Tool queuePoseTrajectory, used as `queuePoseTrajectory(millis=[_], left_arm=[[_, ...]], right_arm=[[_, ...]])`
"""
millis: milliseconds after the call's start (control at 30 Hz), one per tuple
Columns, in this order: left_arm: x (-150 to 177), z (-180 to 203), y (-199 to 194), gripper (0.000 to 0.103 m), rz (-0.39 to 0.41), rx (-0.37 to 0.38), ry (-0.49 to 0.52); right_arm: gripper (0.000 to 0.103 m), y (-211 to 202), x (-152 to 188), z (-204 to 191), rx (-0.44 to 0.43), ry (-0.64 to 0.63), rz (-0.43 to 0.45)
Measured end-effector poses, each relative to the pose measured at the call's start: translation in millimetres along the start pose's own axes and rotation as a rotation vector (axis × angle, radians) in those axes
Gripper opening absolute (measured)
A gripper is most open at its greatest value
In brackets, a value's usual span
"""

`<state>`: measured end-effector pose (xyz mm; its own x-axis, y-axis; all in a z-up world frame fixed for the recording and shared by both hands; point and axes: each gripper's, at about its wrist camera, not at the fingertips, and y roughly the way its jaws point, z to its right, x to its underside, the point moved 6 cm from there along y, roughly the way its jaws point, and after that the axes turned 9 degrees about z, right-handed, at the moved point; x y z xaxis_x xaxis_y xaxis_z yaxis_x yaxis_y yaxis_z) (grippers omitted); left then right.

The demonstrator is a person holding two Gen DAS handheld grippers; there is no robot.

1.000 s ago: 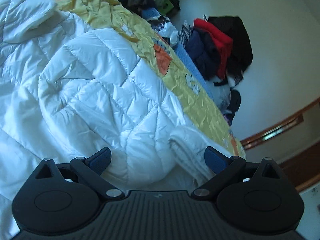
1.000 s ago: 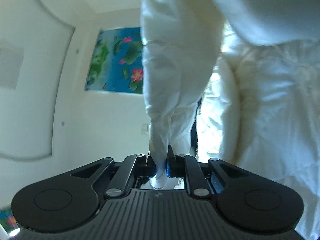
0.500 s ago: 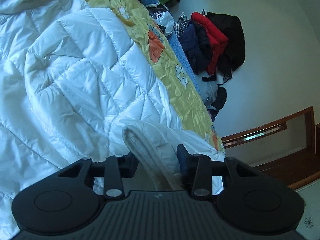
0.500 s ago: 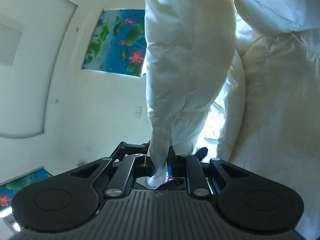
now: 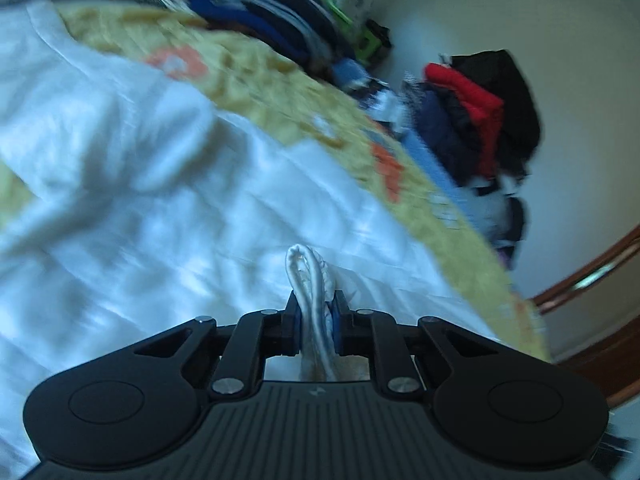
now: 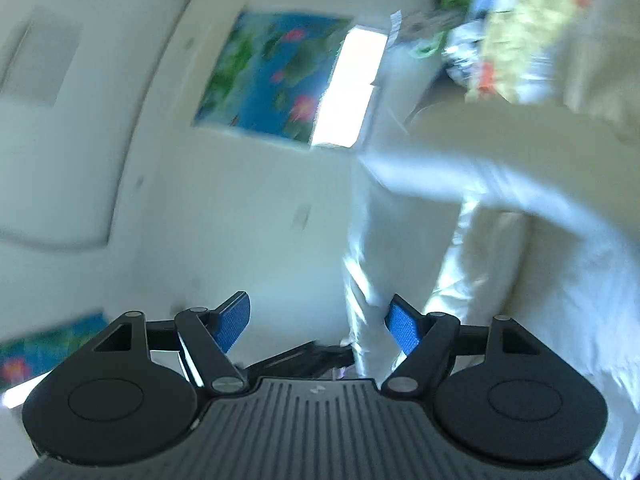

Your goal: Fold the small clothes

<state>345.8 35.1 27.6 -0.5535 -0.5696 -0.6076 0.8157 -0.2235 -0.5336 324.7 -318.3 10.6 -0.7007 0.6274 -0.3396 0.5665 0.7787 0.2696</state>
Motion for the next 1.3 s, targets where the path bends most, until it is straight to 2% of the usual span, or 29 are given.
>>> queuePoseTrajectory(millis=[67, 100, 133, 200, 233, 300, 367, 433, 467, 600, 700, 767, 800, 833, 900, 933, 967, 1067, 1167, 1233, 1300], left_arm=[[1.0, -12.3, -2.1, 0.015, -0.014, -0.021, 0.006], [3.1, -16.6, -2.1, 0.015, -0.029, -0.028, 0.009], [4.0, -21.3, -2.4, 0.015, -0.039, -0.035, 0.021], [8.9, -24.9, -4.4, 0.015, -0.048, -0.043, 0.055], [11.5, -25.9, -5.0, 0.015, -0.054, -0.045, 0.071], [17.6, -27.4, -5.5, 0.015, -0.061, -0.060, 0.104], [20.4, -29.9, -4.6, 0.015, -0.061, -0.083, 0.122], [18.9, -33.5, -2.1, 0.015, -0.046, -0.138, 0.156], [18.3, -35.8, -0.4, 0.014, -0.042, -0.178, 0.184], [22.3, -36.8, 4.8, 0.013, -0.057, -0.235, 0.257], [28.2, -28.2, 5.2, 0.013, -0.053, -0.266, 0.365], [28.4, -27.7, 2.2, 0.013, -0.067, -0.264, 0.370], [27.4, -28.1, 1.7, 0.013, -0.075, -0.258, 0.359], [26.2, -29.9, 1.0, 0.013, -0.081, -0.252, 0.348], [25.0, -33.7, 2.5, 0.013, -0.093, -0.255, 0.339], [23.9, -34.3, 3.9, 0.013, -0.092, -0.260, 0.337], [22.8, -35.2, 4.2, 0.013, -0.087, -0.265, 0.335], [22.4, -34.8, 6.0, 0.014, -0.083, -0.284, 0.360], [20.8, -33.5, 2.6, 0.018, -0.095, -0.308, 0.347], [17.8, -33.8, -5.7, 0.029, -0.111, -0.332, 0.304], [11.6, -31.1, -25.4, 0.035, -0.059, -0.383, 0.252]], right_arm=[[0.081, 4.8, 4.2, -7.1, -0.063, 0.017, -0.111], [0.081, 2.0, 2.5, -9.6, -0.086, 0.033, -0.112], [0.081, -1.7, -1.3, -10.8, -0.112, 0.053, -0.086], [0.090, -9.8, -14.3, -2.7, -0.115, 0.115, 0.004], [0.096, -16.8, -21.1, 7.1, -0.085, 0.158, 0.067], [0.098, -32.2, -31.0, 35.3, 0.046, 0.240, 0.170], [0.088, -40.5, -34.7, 57.2, 0.189, 0.269, 0.204], [0.079, -40.0, -32.9, 65.1, 0.255, 0.279, 0.203], [0.079, -38.9, -32.1, 64.0, 0.268, 0.269, 0.201], [0.082, -38.8, -32.2, 59.7, 0.247, 0.284, 0.196], [0.091, -38.9, -37.5, 54.3, 0.154, 0.267, 0.263], [0.100, -43.8, -46.4, 42.9, 0.114, 0.224, 0.314], [0.101, -46.4, -48.7, 43.2, 0.124, 0.216, 0.325], [0.100, -45.5, -49.4, 47.7, 0.162, 0.219, 0.317], [0.088, -38.3, -47.3, 66.0, 0.263, 0.238, 0.265], [0.073, -33.7, -45.9, 72.4, 0.302, 0.229, 0.247], [0.066, -31.0, -45.3, 75.4, 0.338, 0.209, 0.232], [0.066, -28.8, -48.5, 73.2, 0.335, 0.204, 0.235], [0.066, -35.8, -47.1, 72.8, 0.314, 0.231, 0.249], [0.066, -34.3, -44.2, 76.4, 0.309, 0.237, 0.254], [0.068, -39.5, -41.2, 80.8, 0.302, 0.240, 0.255]])
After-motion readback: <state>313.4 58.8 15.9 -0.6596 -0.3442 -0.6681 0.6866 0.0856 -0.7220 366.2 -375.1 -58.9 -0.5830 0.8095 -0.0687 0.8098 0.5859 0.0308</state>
